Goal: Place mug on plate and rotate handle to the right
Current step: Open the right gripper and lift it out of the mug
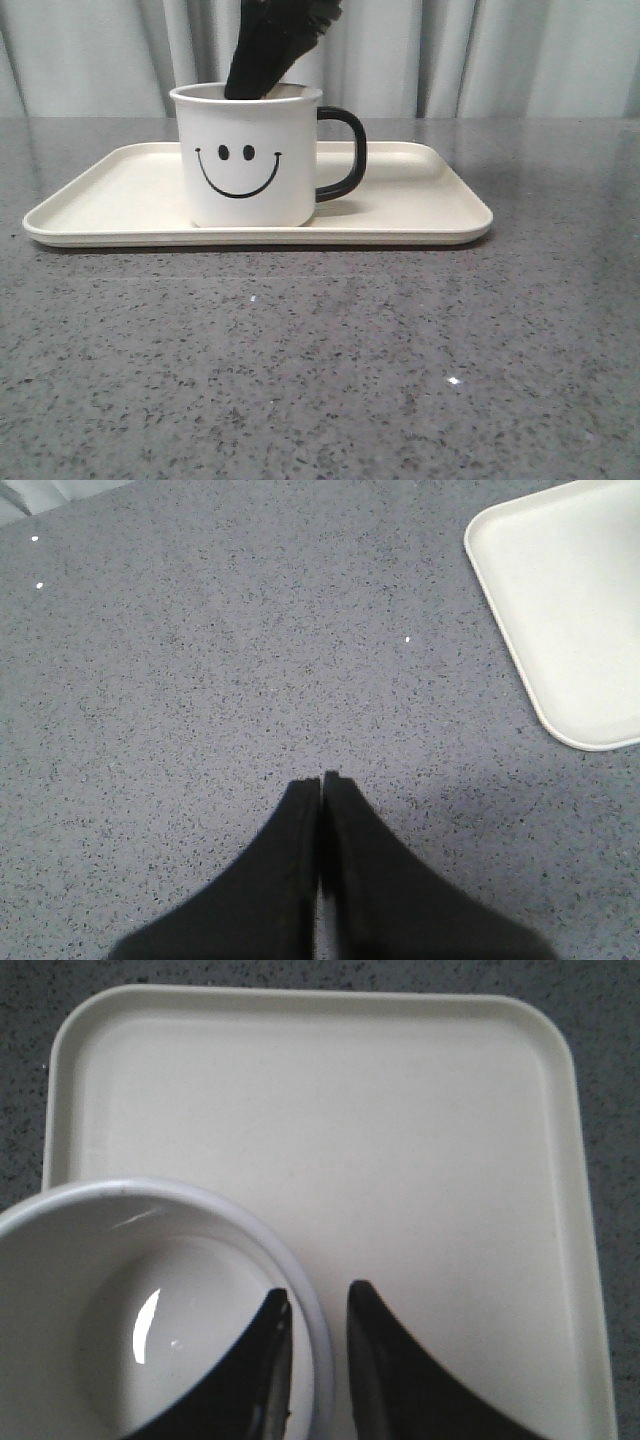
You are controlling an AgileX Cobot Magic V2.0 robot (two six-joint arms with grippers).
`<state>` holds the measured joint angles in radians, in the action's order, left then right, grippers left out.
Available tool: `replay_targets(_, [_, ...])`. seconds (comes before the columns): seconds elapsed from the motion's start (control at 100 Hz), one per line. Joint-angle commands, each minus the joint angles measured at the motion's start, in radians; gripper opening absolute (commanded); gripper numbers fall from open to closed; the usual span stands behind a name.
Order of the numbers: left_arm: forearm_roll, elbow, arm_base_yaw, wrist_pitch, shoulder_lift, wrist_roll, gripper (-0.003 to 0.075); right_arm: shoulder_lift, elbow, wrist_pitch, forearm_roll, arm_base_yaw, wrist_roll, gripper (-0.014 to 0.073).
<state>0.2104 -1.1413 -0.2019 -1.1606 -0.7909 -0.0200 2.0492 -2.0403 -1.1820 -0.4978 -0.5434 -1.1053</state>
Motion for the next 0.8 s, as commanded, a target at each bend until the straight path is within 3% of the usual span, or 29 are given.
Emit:
replay_targets(0.0, [0.005, -0.025, 0.0, 0.06, 0.001, -0.008, -0.002, -0.062, -0.081, -0.01, -0.061, 0.0, 0.0, 0.0167])
replay_targets(0.24, [0.005, -0.025, 0.0, 0.06, 0.001, -0.008, -0.002, -0.062, -0.242, -0.094, -0.088, 0.0, 0.048, 0.0167])
replay_targets(0.51, [0.005, -0.025, 0.0, 0.06, 0.001, -0.008, -0.002, -0.064, -0.422, -0.084, -0.088, 0.001, 0.199, 0.0164])
replay_targets(0.79, [0.005, -0.025, 0.0, 0.06, 0.001, -0.008, -0.002, -0.148, -0.545, 0.048, -0.088, 0.073, 0.391, 0.0146])
